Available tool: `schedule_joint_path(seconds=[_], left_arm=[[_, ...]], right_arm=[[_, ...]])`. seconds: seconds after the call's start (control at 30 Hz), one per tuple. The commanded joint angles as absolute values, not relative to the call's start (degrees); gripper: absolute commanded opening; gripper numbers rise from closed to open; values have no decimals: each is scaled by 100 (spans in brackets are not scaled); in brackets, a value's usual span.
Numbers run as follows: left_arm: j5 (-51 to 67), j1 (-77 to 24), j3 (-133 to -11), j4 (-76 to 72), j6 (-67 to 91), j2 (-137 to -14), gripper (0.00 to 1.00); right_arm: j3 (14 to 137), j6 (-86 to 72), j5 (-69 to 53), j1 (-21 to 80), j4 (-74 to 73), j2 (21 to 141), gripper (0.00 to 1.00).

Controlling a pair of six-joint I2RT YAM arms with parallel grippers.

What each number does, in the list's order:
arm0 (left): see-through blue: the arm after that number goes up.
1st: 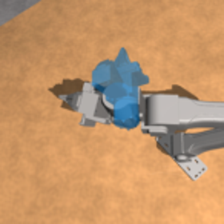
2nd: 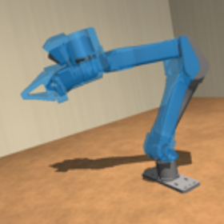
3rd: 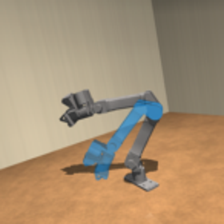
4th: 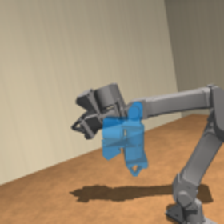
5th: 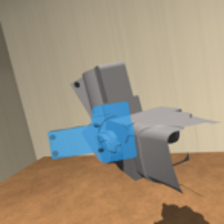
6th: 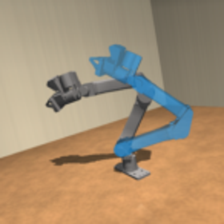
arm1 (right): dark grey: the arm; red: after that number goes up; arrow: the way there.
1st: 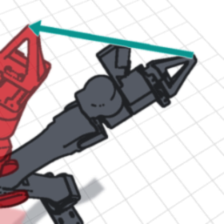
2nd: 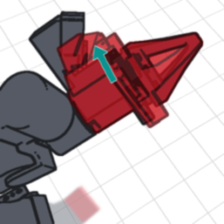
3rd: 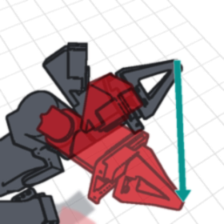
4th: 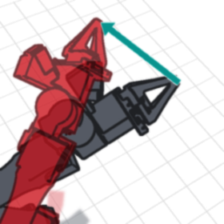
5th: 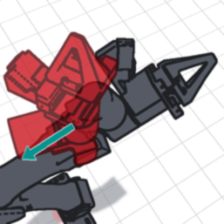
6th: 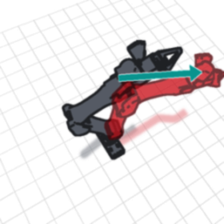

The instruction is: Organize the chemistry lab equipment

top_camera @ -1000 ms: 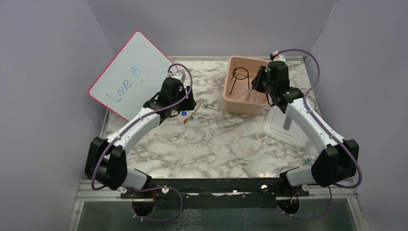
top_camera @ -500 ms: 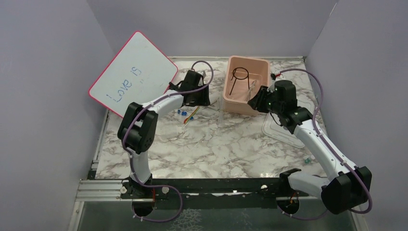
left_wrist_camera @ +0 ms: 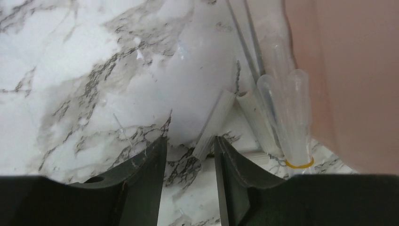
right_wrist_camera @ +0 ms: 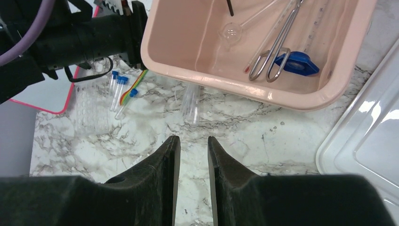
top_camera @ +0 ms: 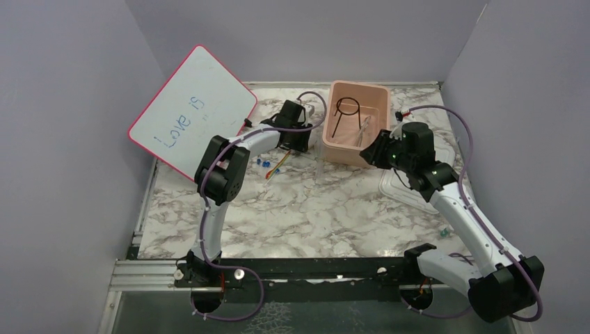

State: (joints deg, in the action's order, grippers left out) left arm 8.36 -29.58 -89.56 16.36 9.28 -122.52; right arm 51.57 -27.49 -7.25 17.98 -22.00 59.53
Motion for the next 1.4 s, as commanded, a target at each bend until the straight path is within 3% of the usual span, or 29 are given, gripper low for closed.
schedule_joint_path(seconds=[0.0,0.47,0.6,1.07,1.37], left_arm=[[1429,-2985,-9320,1735,443,-12629,42],[531,-3113,-8826,2106,-607,-12637,12],[136,-3138,-8792,2223,-658,-12611,0],[-935,-3008,-9021,2650,-345,-11034,0],[678,-3078,-9547,2631,372,-9958,0]], right_arm=[[5176,-2795,-799,1776,-2349,5811,32],[5224,-2816,-660,1777,-2397,5836,31],[5251,-2820,-658,1780,-2391,5885,31],[5419,-2821,-823,1778,-2404,5789,31],[5586,-2886,-284,1775,-2399,5541,31]])
